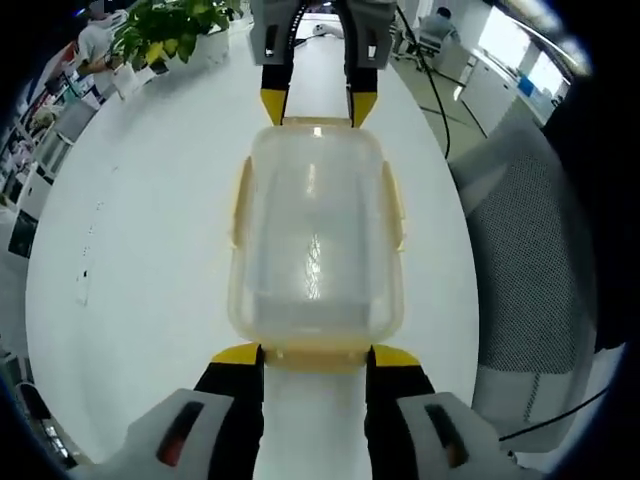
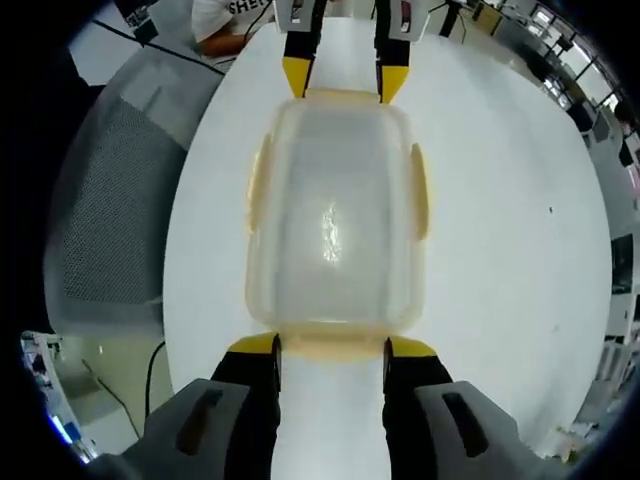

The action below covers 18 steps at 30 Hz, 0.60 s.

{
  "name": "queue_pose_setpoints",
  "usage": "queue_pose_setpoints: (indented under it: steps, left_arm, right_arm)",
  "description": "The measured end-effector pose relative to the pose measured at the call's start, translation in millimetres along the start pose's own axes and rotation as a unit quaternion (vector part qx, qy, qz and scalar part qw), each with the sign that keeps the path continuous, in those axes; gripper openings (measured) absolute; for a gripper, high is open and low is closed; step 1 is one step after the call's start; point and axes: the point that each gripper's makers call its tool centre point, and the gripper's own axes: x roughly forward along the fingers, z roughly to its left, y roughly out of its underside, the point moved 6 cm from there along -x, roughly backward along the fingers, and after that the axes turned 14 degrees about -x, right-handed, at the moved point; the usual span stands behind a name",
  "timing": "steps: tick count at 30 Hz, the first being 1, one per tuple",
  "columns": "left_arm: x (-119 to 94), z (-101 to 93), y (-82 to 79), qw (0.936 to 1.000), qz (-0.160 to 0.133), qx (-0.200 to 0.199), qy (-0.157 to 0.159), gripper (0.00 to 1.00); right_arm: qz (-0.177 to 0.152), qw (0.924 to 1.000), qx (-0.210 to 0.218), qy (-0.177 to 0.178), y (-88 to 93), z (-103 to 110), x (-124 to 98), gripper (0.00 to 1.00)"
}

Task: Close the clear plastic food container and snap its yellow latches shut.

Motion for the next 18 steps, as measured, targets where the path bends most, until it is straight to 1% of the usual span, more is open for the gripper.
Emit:
queue_pose_setpoints:
  steps: [9,12,18]
  left_arm:
    - [6,-2.7,-11.4,1.0,-0.003,-0.002,0.006,0.34]
    - [7,-2.4,-13.1,1.0,-0.003,0.0,0.005,0.34]
    - [9,-1.7,-17.3,1.0,-0.004,-0.001,0.009,0.34]
  right_arm:
    - [0.003,1.0,0.002,-0.004,13.9,3,-1,0.36]
    - [-0.003,1.0,0.005,-0.004,16.9,3,-1,0.37]
    - [0.004,1.0,0.004,-0.006,19.6,3,-1,0.37]
